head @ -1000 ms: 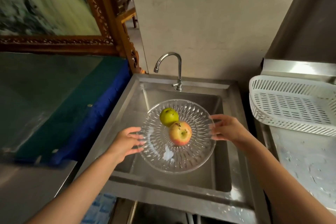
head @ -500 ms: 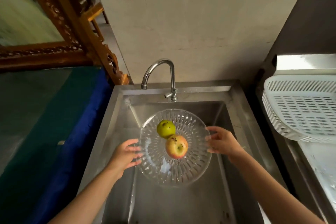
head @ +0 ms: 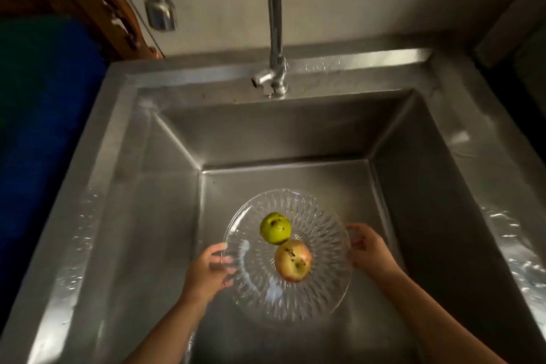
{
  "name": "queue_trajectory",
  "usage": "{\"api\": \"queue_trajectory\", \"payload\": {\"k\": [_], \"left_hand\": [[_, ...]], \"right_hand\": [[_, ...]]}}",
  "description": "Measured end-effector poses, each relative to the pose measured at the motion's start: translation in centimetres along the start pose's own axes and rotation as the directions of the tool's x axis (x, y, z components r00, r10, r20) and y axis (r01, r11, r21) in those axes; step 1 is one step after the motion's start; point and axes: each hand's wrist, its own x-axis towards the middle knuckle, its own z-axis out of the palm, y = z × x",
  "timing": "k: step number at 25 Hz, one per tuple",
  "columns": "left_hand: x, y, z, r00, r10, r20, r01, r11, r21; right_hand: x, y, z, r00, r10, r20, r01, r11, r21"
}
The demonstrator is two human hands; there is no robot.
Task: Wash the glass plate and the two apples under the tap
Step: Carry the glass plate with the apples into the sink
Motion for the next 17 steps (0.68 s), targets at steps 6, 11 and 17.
{"api": "queue_trajectory", "payload": {"k": [6,11,17], "left_hand": [[3.4,-4.2,1.8,0.999,-0.042,-0.017,0.043,0.999,0.017],[4.2,-5.3,3.0,0.999,-0.05,-0.012,0.051,0.998,0.046],[5.6,-7.0,3.6,0.997,-0.05,-0.056,0.053,0.997,0.058]], "right_hand": [[3.0,4.3,1.8,0.998,0.056,0.01,-0.056,0.998,-0.024],[4.3,5.6,1.8,0.994,0.105,0.021,-0.103,0.991,-0.08],[6.1,7.5,2.4,0.997,0.077,-0.018,-0.079,0.986,-0.147]]}}
